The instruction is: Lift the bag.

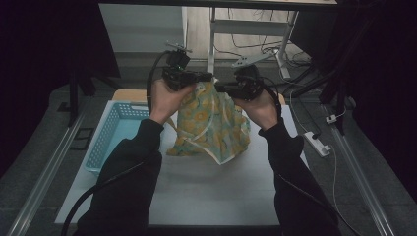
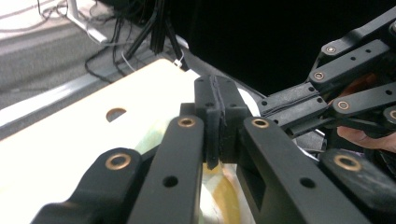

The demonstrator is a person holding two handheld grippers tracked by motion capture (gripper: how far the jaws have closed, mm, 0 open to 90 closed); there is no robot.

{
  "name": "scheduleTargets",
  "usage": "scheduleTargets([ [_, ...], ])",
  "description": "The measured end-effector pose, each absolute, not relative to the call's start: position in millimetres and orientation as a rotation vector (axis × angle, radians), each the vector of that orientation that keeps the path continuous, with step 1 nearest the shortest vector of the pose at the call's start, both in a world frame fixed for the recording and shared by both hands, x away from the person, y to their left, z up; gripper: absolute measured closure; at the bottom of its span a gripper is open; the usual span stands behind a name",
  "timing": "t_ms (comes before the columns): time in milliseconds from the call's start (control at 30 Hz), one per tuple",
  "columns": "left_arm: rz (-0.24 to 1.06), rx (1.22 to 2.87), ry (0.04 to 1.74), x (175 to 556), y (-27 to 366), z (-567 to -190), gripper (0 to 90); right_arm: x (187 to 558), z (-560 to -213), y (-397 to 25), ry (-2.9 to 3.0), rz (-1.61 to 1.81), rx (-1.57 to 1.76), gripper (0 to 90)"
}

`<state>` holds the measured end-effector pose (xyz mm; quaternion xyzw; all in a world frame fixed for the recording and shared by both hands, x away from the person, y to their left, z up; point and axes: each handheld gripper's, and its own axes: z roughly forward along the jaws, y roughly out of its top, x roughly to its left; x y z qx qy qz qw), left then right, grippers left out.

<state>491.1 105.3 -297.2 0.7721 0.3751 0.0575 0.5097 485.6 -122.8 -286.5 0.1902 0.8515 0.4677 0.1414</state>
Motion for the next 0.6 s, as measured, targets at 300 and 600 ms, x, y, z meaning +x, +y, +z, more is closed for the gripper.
scheduleTargets([
  [300,0.184,1.895,0.881,486.8,107.6,-313.6,70.4,487.3,-301.2,-126.8,2.455,1.385,0.583,75.3],
  [600,0.286,1.922,0.807,469.5,117.3,-325.1,39.2,482.3,-308.5,-137.1,2.425,1.388,0.612,49.7],
])
